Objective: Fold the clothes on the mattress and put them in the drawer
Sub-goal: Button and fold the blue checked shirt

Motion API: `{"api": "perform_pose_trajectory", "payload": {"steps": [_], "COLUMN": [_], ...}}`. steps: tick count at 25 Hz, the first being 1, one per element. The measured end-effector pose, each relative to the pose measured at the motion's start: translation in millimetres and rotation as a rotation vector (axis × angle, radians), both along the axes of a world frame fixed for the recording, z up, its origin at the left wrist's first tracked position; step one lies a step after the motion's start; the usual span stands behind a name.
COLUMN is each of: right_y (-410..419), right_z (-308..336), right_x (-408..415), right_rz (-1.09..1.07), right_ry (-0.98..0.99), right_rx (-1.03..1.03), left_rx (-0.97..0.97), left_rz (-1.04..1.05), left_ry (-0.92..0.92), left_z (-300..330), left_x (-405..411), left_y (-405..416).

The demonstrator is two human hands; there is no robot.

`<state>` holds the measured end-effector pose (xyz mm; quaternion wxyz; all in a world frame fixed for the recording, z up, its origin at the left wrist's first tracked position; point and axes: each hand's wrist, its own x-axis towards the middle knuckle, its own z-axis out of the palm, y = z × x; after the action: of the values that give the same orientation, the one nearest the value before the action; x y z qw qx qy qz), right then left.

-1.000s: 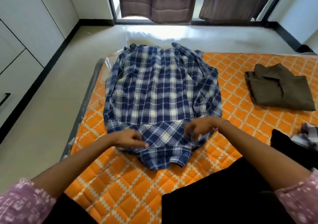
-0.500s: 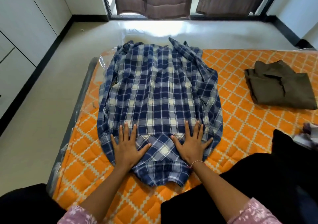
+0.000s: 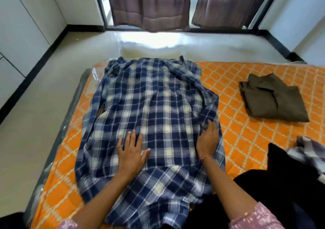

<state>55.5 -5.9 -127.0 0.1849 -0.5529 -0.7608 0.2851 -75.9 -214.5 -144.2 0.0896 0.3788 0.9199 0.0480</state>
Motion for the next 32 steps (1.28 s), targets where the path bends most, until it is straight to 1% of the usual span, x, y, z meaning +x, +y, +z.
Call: {"api": "perform_pose_trajectory", "payload": {"steps": [2,3,4,5,6,7,8,11,12,13,14,15,16,17,18,19,20,22,24,25,26,27,28,29,30,31,32], "right_y": [30,41,53,64,75,86,94,113,114,113,112,111,110,110,112,118,125,140,148,147,144,140,136,136,139,145,153], "right_z": [-5,-8,-11,-11,-9,-8,-7,-16,-20,-24,-24,-21,-17,-14,-11,-9,-6,-1,3,5,7,7,4,3,4,8,11], "right_x": [4,7,8,7,4,5,7,43,58,66,69,68,60,50,38,29,23,25,32,32,29,20,9,-6,-22,-39,-55], "right_rz": [-0.085,-0.109,-0.124,-0.115,-0.102,-0.135,-0.254,-0.827,-0.947,-0.979,-0.933,-0.819,-0.658,-0.481,-0.342,-0.276,-0.291,-0.496,-0.712,-0.749,-0.679,-0.510,-0.264,-0.061,0.031,0.039,0.039], "right_ry": [-0.247,-0.327,-0.336,-0.286,-0.209,-0.118,-0.020,0.226,0.269,0.262,0.212,0.141,0.064,0.015,-0.017,-0.036,-0.007,0.102,0.128,0.067,-0.028,-0.125,-0.247,-0.325,-0.319,-0.271,-0.194], "right_rx": [-0.039,-0.070,-0.106,-0.136,-0.156,-0.183,-0.209,-0.271,-0.292,-0.266,-0.186,-0.102,-0.053,-0.054,-0.097,-0.154,-0.214,-0.283,-0.276,-0.198,-0.067,0.113,0.259,0.280,0.159,-0.048,-0.300], "left_rx": [-0.033,-0.046,-0.054,-0.057,-0.052,-0.048,-0.048,-0.052,-0.070,-0.090,-0.102,-0.110,-0.117,-0.121,-0.121,-0.119,-0.112,-0.118,-0.136,-0.134,-0.126,-0.111,-0.084,-0.010,0.094,0.208,0.267], "left_rz": [-0.164,-0.258,-0.343,-0.404,-0.432,-0.433,-0.416,-0.354,-0.355,-0.362,-0.373,-0.390,-0.413,-0.435,-0.457,-0.474,-0.490,-0.496,-0.499,-0.509,-0.509,-0.508,-0.522,-0.548,-0.567,-0.556,-0.509], "left_ry": [-0.006,-0.007,0.001,0.009,0.007,-0.008,-0.022,-0.013,-0.005,0.007,0.021,0.029,0.031,0.030,0.032,0.030,0.028,0.031,0.038,0.034,0.025,0.016,0.021,0.031,0.055,0.108,0.106], "left_z": [-6,-11,-14,-17,-19,-21,-24,-32,-33,-31,-29,-27,-27,-26,-27,-27,-27,-24,-22,-21,-21,-19,-15,-12,-9,-6,1], "left_x": [-3,1,6,11,17,23,29,40,41,41,41,43,46,50,53,56,57,58,59,60,60,60,59,54,47,34,17], "left_y": [43,63,84,103,120,135,143,146,146,145,145,144,143,141,138,136,134,134,135,133,133,135,138,146,158,173,189]}}
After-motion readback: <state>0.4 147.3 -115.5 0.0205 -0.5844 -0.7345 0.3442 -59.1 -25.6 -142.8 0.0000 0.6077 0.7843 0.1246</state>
